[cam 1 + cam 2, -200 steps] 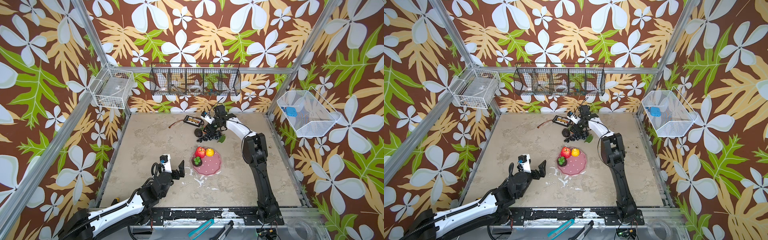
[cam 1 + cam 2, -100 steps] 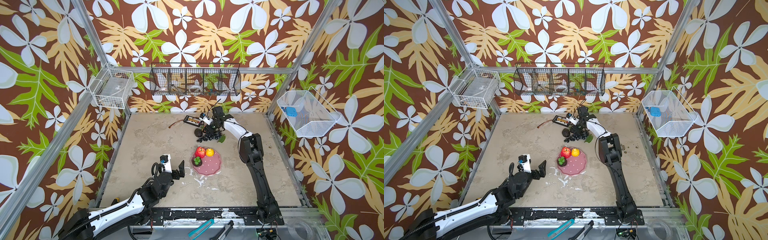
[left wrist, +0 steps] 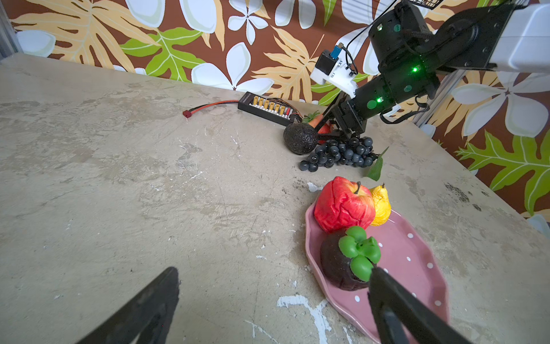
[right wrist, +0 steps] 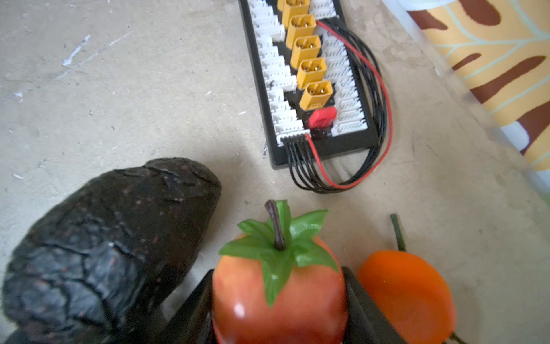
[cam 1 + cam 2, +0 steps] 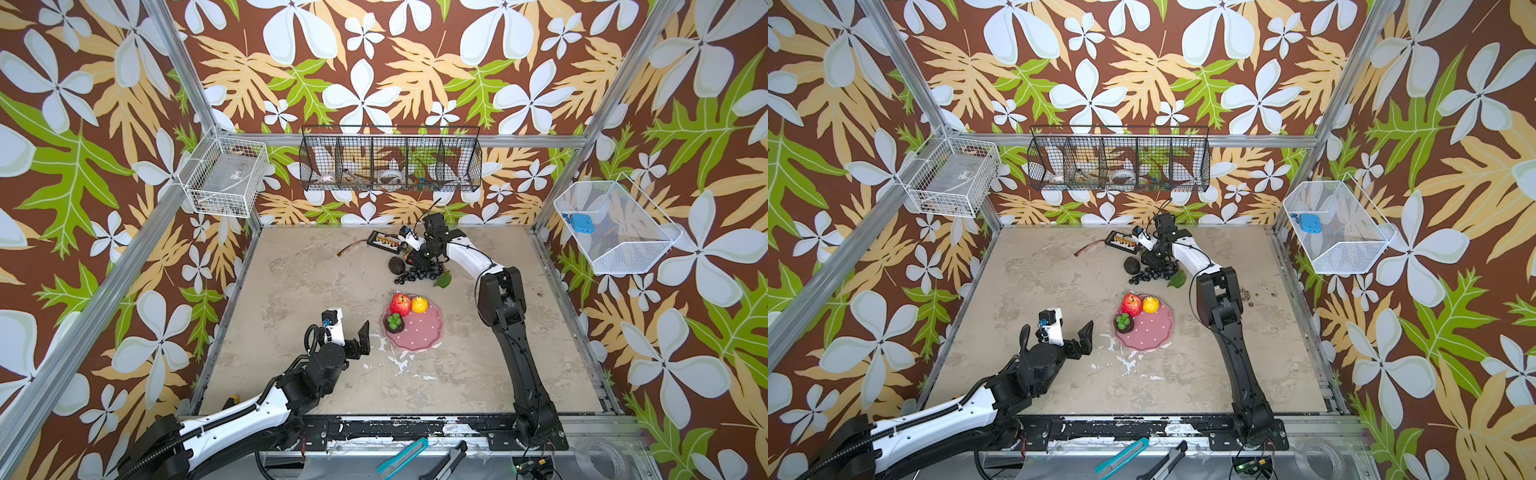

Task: Arrange fruit in a fruit bowl
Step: Pick up the fruit from the top-center of the table.

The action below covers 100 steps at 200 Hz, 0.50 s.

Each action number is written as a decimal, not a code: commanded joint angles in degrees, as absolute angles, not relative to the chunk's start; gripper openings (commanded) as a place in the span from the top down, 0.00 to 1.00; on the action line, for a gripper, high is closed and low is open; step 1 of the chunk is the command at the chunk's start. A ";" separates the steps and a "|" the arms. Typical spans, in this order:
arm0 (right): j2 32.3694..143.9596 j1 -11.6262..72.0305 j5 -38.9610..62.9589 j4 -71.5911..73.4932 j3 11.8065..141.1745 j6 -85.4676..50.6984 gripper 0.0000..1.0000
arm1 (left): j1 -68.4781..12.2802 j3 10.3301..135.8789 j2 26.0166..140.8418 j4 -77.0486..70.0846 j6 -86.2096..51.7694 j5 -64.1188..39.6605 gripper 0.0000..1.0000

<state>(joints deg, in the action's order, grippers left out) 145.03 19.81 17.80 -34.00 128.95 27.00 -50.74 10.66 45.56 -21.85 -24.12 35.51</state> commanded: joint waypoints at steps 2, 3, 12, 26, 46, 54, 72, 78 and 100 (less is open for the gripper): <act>142.91 19.85 18.49 -32.82 128.68 25.63 0.45 | -50.70 11.16 45.62 -23.55 -23.99 35.60 0.00; 142.82 19.86 18.52 -32.80 128.68 25.61 0.45 | -50.71 11.16 45.62 -23.55 -23.99 35.60 0.00; 141.96 19.79 18.85 -32.74 128.38 25.25 0.45 | -50.69 11.16 45.54 -23.55 -23.99 35.53 0.00; 140.24 19.82 19.31 -31.82 127.04 24.64 0.45 | -50.66 11.16 45.53 -23.55 -23.99 35.44 0.00; 137.82 19.81 19.93 -30.10 124.45 23.69 0.44 | -50.65 11.21 45.44 -23.47 -23.99 35.33 0.00; 136.98 19.82 20.27 -29.73 123.66 23.26 0.44 | -50.69 11.16 45.35 -23.47 -23.99 35.33 0.00; 135.11 19.82 20.78 -29.94 122.04 21.97 0.46 | -50.70 11.16 45.35 -23.47 -24.04 35.29 0.00; 134.16 19.86 20.98 -30.25 121.39 21.50 0.47 | -50.71 11.16 45.44 -23.55 -24.08 35.09 0.00; 127.63 20.21 22.78 -25.90 112.76 17.92 0.49 | -50.62 11.34 46.11 -23.93 -24.32 33.73 0.00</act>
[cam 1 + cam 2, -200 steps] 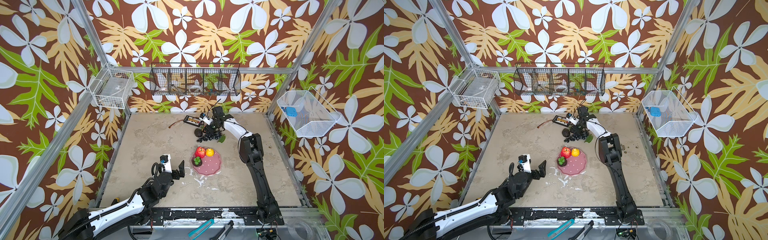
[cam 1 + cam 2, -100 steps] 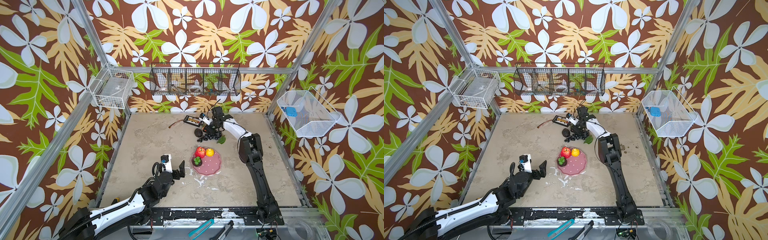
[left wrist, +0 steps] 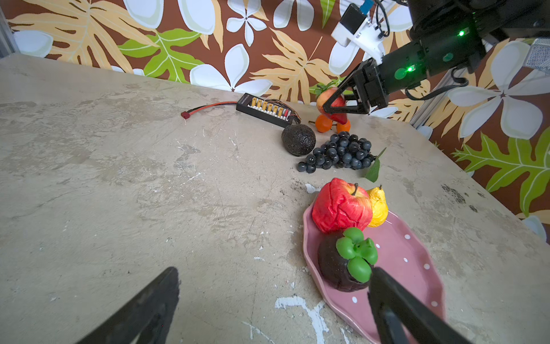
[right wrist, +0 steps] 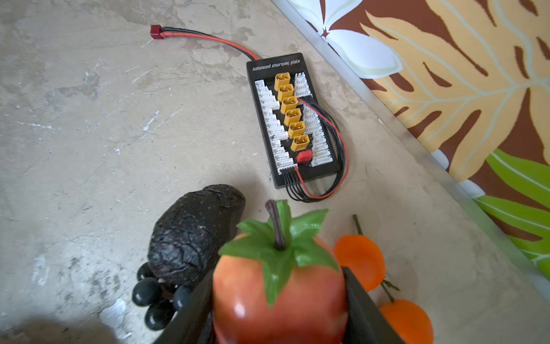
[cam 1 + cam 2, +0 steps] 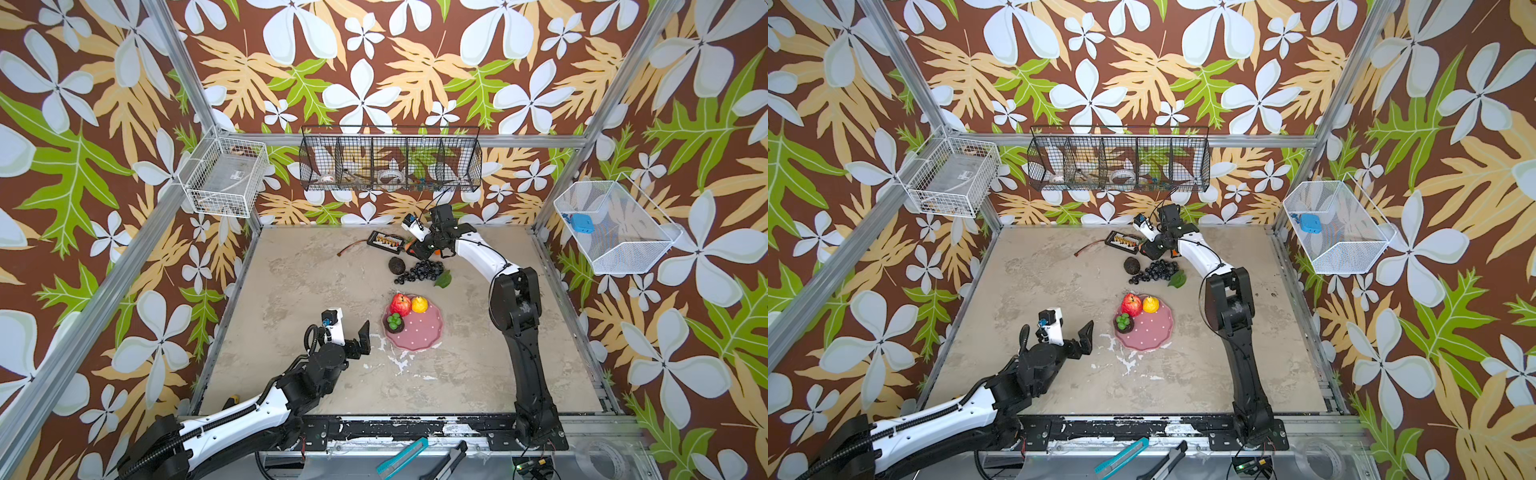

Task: Arrange fruit in a fruit bowl
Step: Pick up the fruit from the top-center of the table.

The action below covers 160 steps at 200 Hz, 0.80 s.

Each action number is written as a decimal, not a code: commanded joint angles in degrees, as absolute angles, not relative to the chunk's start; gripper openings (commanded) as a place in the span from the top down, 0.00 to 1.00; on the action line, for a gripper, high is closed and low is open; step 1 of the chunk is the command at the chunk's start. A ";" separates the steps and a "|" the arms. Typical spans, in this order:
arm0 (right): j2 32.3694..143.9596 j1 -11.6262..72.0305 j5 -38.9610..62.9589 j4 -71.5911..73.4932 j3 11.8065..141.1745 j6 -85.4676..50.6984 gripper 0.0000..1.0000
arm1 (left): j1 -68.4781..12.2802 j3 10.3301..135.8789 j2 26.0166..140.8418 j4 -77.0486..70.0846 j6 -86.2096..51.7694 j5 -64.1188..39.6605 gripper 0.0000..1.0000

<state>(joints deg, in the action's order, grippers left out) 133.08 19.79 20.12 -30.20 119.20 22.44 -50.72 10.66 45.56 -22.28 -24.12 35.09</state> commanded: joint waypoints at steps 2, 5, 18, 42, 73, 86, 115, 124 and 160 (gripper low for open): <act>126.74 20.32 22.90 -25.22 111.67 17.66 0.49 | -50.60 11.34 46.24 -24.09 -24.30 33.39 0.00; 125.49 20.49 23.06 -24.17 109.92 17.18 0.49 | -50.60 11.40 46.50 -24.30 -24.28 32.87 0.00; 120.25 21.45 22.28 -20.21 102.91 15.73 0.49 | -50.62 12.13 48.11 -24.38 -24.41 31.08 0.00; 111.24 24.14 18.89 -15.68 91.58 13.86 0.50 | -50.41 14.82 50.63 -23.02 -25.21 28.47 0.01; 99.51 28.46 17.20 -7.01 77.01 7.24 0.50 | -49.28 22.05 52.59 -17.85 -28.57 21.64 0.04; 95.44 30.84 16.41 -4.47 71.95 5.89 0.50 | -48.47 24.06 52.38 -16.22 -31.89 20.17 0.05; 87.29 34.10 15.00 -2.55 63.36 3.36 0.50 | -46.10 26.67 49.95 -13.92 -35.49 14.16 0.11; 84.77 34.95 14.60 -1.46 60.33 2.42 0.50 | -44.90 27.92 49.55 -12.72 -35.95 11.29 0.16; 75.79 39.77 11.43 1.09 51.53 0.56 0.48 | -42.36 32.28 51.02 -9.04 -37.52 1.36 0.27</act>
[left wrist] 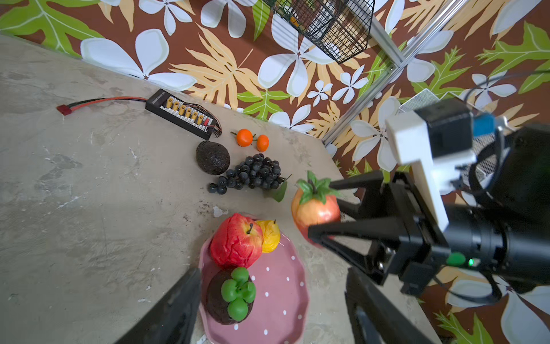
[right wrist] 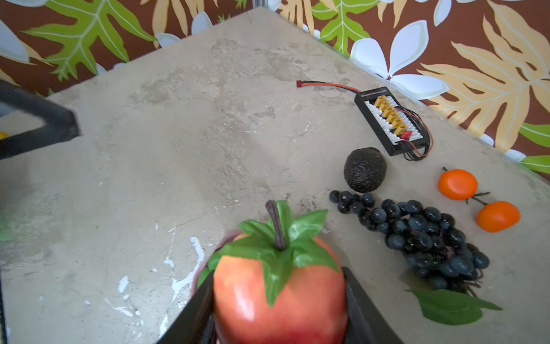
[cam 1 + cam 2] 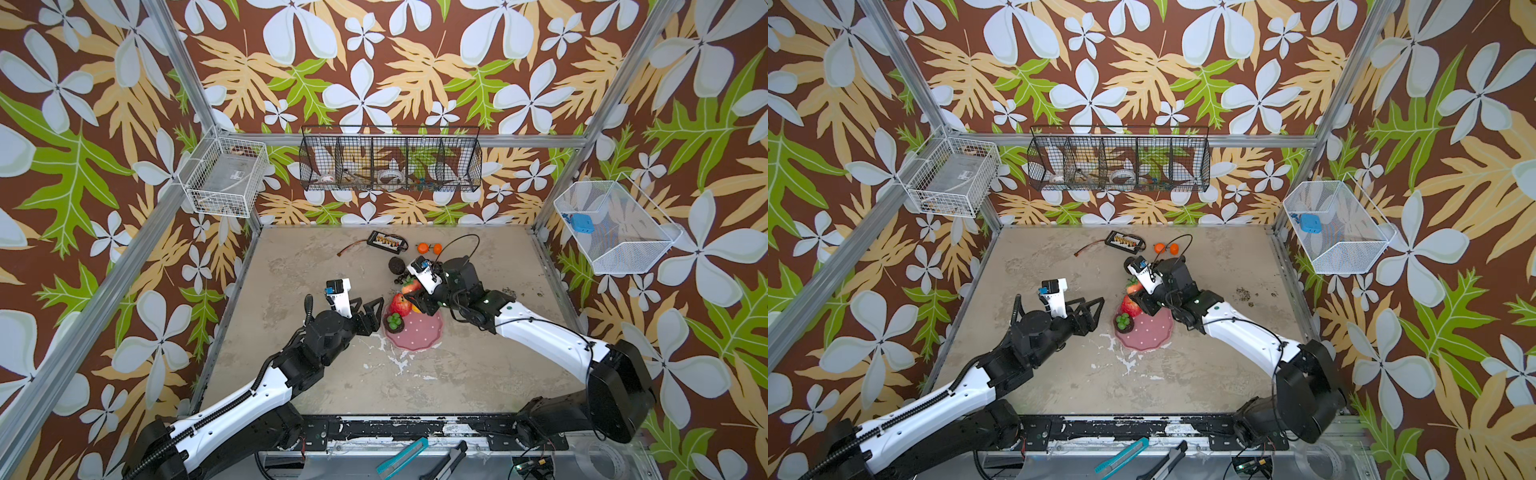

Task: Arrange fruit in a fruit bowl
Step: Pick up the fruit from the top-center of the table, then place the fruit in the fruit bowl.

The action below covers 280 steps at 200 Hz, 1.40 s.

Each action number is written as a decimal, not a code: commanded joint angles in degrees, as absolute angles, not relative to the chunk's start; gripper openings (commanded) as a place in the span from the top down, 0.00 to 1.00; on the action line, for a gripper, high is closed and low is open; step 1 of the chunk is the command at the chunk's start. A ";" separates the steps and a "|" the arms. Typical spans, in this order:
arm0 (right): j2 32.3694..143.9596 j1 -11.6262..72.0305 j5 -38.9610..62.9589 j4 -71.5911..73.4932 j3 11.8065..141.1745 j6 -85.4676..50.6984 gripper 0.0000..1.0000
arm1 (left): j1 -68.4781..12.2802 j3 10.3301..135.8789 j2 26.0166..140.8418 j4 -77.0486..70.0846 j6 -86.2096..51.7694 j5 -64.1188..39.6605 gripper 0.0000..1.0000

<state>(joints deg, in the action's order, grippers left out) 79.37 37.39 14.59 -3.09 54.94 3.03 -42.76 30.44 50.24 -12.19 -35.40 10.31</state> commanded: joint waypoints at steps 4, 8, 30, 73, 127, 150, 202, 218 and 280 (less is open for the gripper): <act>75.08 40.42 10.49 1.37 50.89 0.42 0.48 | -42.36 32.57 51.31 -8.84 -37.69 0.48 0.27; 74.59 41.09 9.68 1.62 50.31 0.29 0.48 | -42.36 32.93 51.69 -8.59 -37.84 -0.52 0.28; 72.63 43.64 8.52 2.61 47.99 -0.39 0.48 | -42.36 34.64 53.85 -7.44 -37.58 -5.97 0.36; 72.41 47.81 6.11 3.60 45.66 -0.53 0.48 | -42.36 35.42 54.62 -5.56 -38.10 -6.86 0.52; 73.56 51.74 4.48 4.77 45.90 -0.35 0.48 | -42.36 35.75 56.24 -3.53 -38.60 -4.62 0.64; 73.82 52.53 4.45 5.00 45.75 -0.35 0.48 | -42.36 35.33 55.78 -3.51 -39.40 -3.67 0.72; 74.36 53.61 4.12 5.48 45.36 -0.46 0.48 | -42.36 35.05 55.40 -4.07 -39.52 -3.28 0.78; 74.52 53.61 4.21 5.49 45.53 -0.44 0.48 | -42.36 35.17 55.81 -3.53 -39.77 -2.70 0.79; 74.96 53.88 4.87 5.36 46.32 -0.09 0.48 | -42.36 34.62 56.06 -4.48 -40.45 -3.13 0.79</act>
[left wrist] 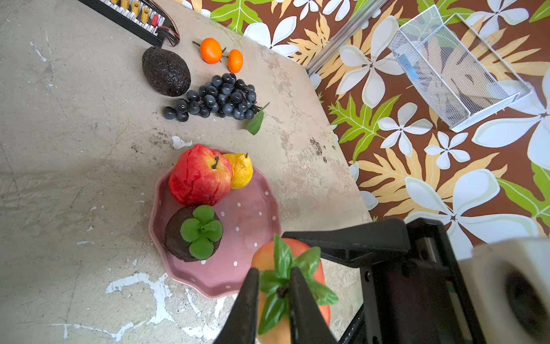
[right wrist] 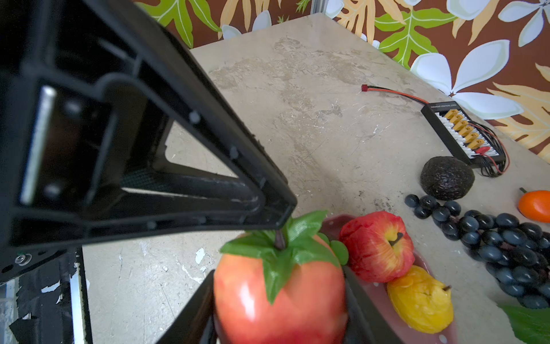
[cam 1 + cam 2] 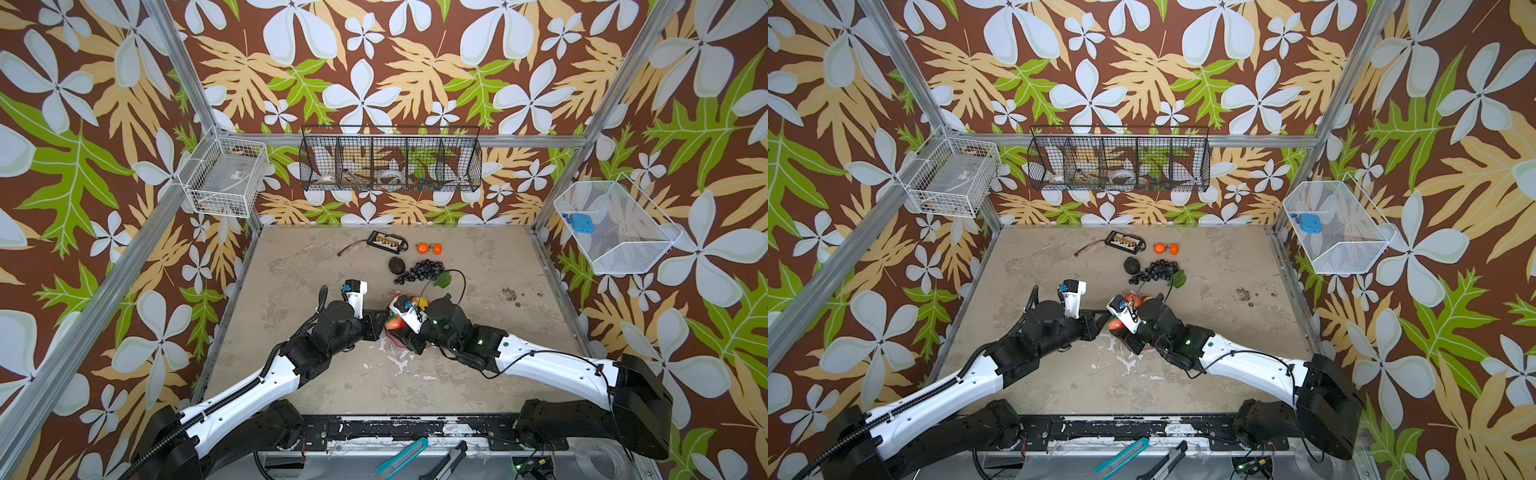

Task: Arrange fruit in a fruit bowl
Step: Place the fruit in the fruit bowl.

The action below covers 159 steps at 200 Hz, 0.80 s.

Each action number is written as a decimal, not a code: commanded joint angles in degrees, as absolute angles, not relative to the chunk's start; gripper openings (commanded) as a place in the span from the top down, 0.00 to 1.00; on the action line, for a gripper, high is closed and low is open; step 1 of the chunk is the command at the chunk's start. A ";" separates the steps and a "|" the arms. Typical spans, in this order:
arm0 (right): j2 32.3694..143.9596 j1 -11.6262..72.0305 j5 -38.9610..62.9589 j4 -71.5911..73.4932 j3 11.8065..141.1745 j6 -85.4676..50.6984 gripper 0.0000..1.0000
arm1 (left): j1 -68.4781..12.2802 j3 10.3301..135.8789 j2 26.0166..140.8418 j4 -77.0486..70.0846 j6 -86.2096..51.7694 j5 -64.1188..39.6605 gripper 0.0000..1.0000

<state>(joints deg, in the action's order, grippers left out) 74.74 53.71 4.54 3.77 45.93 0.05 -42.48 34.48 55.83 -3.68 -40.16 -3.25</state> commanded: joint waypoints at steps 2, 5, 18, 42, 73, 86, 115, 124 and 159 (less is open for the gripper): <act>75.04 53.88 4.91 5.36 46.32 -0.09 0.48 | -42.36 34.63 56.14 -4.48 -40.43 -3.16 0.78; 75.12 53.85 4.90 5.36 46.32 -0.09 0.48 | -42.36 34.69 56.27 -4.48 -40.36 -3.24 0.79; 75.40 53.94 4.91 5.35 46.49 -0.12 0.48 | -42.36 34.80 56.64 -4.48 -40.35 -3.58 0.79; 75.80 54.20 4.70 5.62 46.49 -0.12 0.48 | -42.36 34.97 57.17 -4.94 -40.34 -4.43 0.81; 76.33 54.40 4.66 5.54 46.67 0.00 0.48 | -42.36 35.01 57.30 -5.01 -40.21 -4.35 0.86; 76.63 54.42 4.49 5.54 46.76 0.00 0.48 | -42.36 35.08 57.37 -4.94 -40.12 -4.31 0.88; 77.16 54.45 4.22 5.71 46.80 -0.09 0.48 | -42.36 34.99 57.67 -5.05 -40.00 -4.31 0.94; 77.24 54.45 4.00 5.92 46.68 -0.24 0.48 | -42.36 34.86 57.72 -5.25 -39.99 -4.44 0.95; 77.17 54.49 3.43 6.80 46.14 -1.21 0.46 | -42.36 34.39 57.83 -6.08 -40.17 -4.72 0.95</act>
